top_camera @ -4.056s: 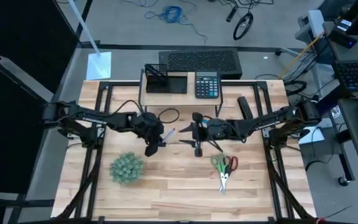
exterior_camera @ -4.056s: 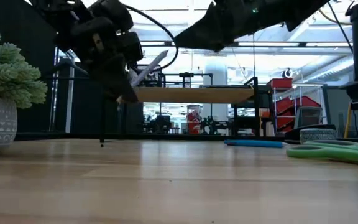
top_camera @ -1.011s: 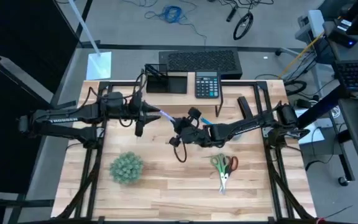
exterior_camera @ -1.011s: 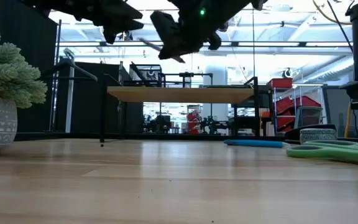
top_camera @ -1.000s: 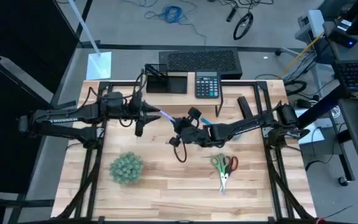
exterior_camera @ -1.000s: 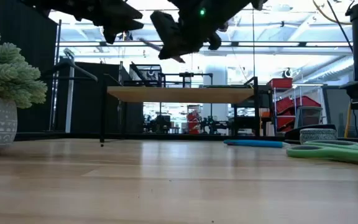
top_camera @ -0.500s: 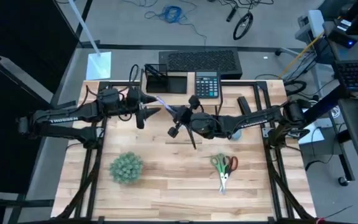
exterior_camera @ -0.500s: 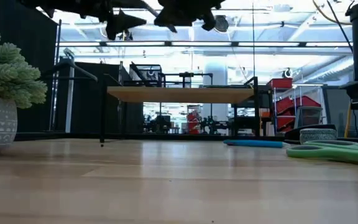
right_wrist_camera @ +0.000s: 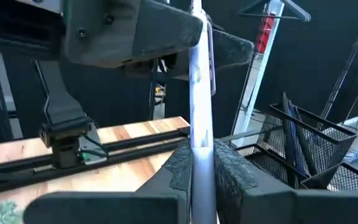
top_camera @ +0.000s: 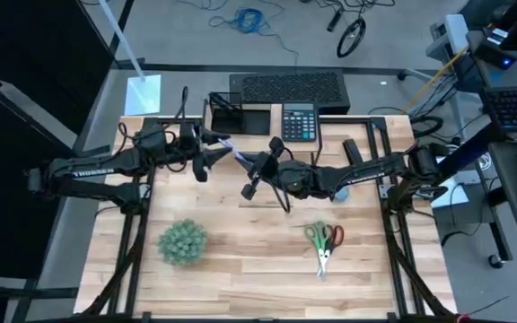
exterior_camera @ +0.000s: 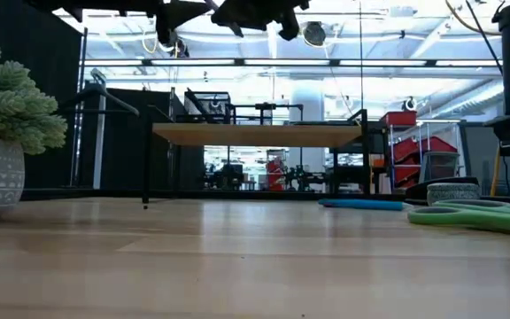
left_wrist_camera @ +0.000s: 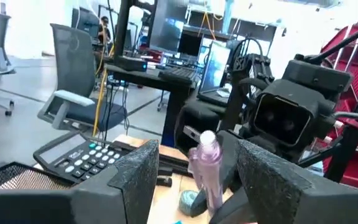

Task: Pick and place office supplies into organizer
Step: Put the purple pen into the desk organizer on the shelf

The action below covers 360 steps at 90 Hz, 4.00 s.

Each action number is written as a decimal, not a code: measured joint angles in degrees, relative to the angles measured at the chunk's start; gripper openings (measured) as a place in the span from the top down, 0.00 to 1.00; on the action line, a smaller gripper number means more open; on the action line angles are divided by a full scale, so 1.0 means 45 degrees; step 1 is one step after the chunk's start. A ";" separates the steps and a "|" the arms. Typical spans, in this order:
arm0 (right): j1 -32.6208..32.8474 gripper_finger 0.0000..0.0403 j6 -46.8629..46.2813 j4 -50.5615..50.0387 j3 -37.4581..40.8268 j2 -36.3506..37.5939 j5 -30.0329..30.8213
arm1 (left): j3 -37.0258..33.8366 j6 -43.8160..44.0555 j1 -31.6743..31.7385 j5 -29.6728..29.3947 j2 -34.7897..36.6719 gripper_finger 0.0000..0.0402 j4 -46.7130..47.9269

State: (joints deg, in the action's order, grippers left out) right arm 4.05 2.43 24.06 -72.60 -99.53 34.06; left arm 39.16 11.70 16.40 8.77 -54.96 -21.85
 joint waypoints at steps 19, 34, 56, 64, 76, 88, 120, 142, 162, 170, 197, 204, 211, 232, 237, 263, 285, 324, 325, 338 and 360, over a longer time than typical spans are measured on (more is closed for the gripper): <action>0.0000 0.96 -0.0047 0.0043 0.0000 0.0000 -0.0281 | 0.0000 -0.0012 -0.0003 0.0056 0.0000 0.50 -0.0044; 0.0000 0.96 -0.0047 0.0041 0.0000 0.0000 -0.0281 | 0.0000 -0.0112 -0.0003 0.0094 0.0000 0.58 -0.0049; -0.0014 0.92 -0.0038 -0.0004 0.0000 0.0000 -0.0266 | 0.0000 -0.0366 -0.0014 0.0197 0.0000 0.86 -0.0134; -0.0015 0.90 -0.0096 -0.0100 0.0000 -0.0005 -0.0269 | 0.0000 -0.0349 -0.0032 0.0335 0.0005 0.93 -0.0128; -0.0019 0.86 -0.0489 -0.0151 0.0000 -0.0005 -0.0229 | 0.0000 -0.0384 -0.0022 0.0395 0.0005 0.93 -0.0116; 0.0024 0.77 -0.0149 -0.0168 0.0000 0.0022 -0.0249 | 0.0000 -0.0379 -0.0018 0.0351 0.0005 0.91 -0.0092; 0.0095 0.45 0.0157 -0.3825 0.0005 0.2044 -0.0190 | 0.0000 -0.0748 0.0533 0.0122 0.0000 0.93 -0.0058; 0.0536 0.44 -0.0984 -0.7273 0.0005 0.3994 -0.0227 | 0.1039 -0.2020 0.1787 -0.0942 0.0000 0.95 0.1045; 0.1125 0.45 -0.1579 -0.7964 0.0444 0.4233 -0.0234 | 0.2853 -0.3774 0.3218 -0.2466 -0.0661 0.95 0.3251; 0.1175 0.45 -0.2126 -0.7363 0.1333 0.4226 -0.0263 | 0.3401 -0.3818 0.3811 -0.2494 -0.1225 0.95 0.3842; 0.1817 0.46 -0.5919 -0.3378 0.5549 0.4201 -0.0320 | 0.4031 -0.4119 0.4824 -0.2276 -0.2933 0.95 0.4439; 0.2225 0.46 -0.6626 -0.2166 0.6405 0.4201 -0.0315 | 0.4041 -0.4127 0.4935 -0.2208 -0.3304 0.95 0.4421; 0.2564 0.46 -0.7163 -0.1340 0.7002 0.4201 -0.0287 | 0.4041 -0.4129 0.4984 -0.2213 -0.3650 0.95 0.4422; 0.2875 0.46 -0.7633 -0.1025 0.7257 0.4102 -0.0126 | 0.4041 -0.4147 0.5034 -0.2098 -0.4295 0.94 0.4852; 0.2869 0.46 -0.7639 -0.0995 0.7257 0.3995 -0.0116 | 0.4041 -0.4138 0.5043 -0.2047 -0.4357 0.94 0.4881; 0.2856 0.46 -0.7740 -0.0805 0.7257 0.3455 -0.0126 | 0.4041 -0.4138 0.5039 -0.2009 -0.4376 0.94 0.5071; 0.2846 0.46 -0.7735 -0.0685 0.7257 0.3444 -0.0130 | 0.4041 -0.4161 0.5034 -0.2008 -0.4376 0.91 0.5385; 0.2846 0.46 -0.7722 -0.0622 0.7257 0.3442 -0.0215 | 0.4228 -0.4464 0.5029 -0.2000 -0.4075 0.52 0.5791; 0.2846 0.46 -0.7724 -0.0622 0.7257 0.3442 -0.0219 | 0.4250 -0.4464 0.5029 -0.2015 -0.4051 0.51 0.5794; 0.2846 0.46 -0.7723 -0.0613 0.7257 0.3439 -0.0232 | 0.4722 -0.4484 0.5029 -0.2473 -0.3776 0.46 0.6116; 0.2846 0.46 -0.7671 -0.0594 0.7257 0.3439 -0.0232 | 0.4867 -0.4697 0.4907 -0.2147 -0.3333 0.46 0.6081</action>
State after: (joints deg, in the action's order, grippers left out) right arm 16.86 -32.09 21.38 -39.94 -84.05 33.01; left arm 61.06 -9.43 38.48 -0.89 -69.96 5.52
